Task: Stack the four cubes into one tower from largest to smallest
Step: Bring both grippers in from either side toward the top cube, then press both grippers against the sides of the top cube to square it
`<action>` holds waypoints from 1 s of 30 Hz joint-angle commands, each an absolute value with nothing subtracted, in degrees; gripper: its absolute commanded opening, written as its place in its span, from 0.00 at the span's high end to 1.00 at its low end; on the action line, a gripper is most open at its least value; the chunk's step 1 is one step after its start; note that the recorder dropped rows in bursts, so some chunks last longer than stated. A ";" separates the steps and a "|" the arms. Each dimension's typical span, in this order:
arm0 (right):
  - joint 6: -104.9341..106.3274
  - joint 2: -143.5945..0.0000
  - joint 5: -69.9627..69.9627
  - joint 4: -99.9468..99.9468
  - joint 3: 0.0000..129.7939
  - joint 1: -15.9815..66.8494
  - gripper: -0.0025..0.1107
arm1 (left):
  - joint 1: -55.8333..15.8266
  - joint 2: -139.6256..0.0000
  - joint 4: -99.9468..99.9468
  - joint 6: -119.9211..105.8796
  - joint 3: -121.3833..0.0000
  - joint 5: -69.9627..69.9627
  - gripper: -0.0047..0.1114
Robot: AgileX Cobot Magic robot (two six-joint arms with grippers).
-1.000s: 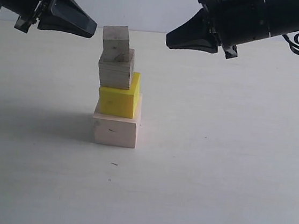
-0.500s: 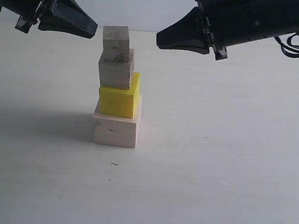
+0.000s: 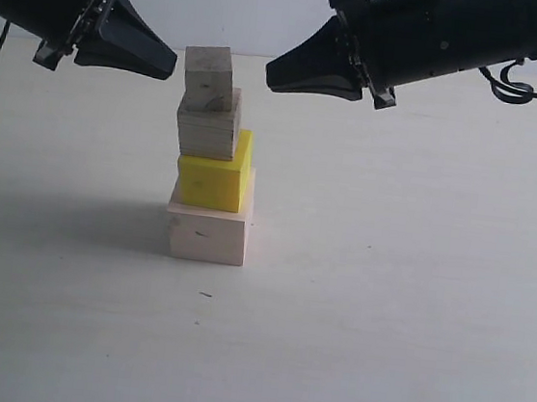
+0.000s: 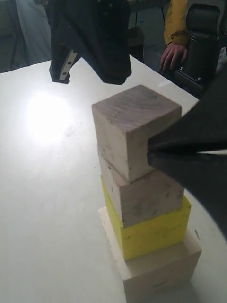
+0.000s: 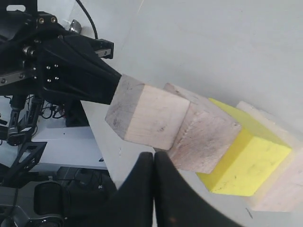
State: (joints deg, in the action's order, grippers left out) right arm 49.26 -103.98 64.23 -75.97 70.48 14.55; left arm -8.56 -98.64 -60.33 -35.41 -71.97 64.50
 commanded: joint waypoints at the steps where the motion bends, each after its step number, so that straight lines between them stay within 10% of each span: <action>1: 49.53 -103.90 61.94 -74.06 70.32 14.63 0.98 | -8.72 -99.13 -61.55 -36.19 -71.97 63.07 0.96; 30: 49.95 -110.08 63.61 -76.21 70.32 14.63 0.98 | -8.72 -103.06 -59.73 -37.23 -71.97 63.25 0.96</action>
State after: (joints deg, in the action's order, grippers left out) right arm 49.11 -110.11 62.94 -75.46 70.48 14.55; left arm -8.56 -103.00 -59.02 -36.78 -71.97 62.78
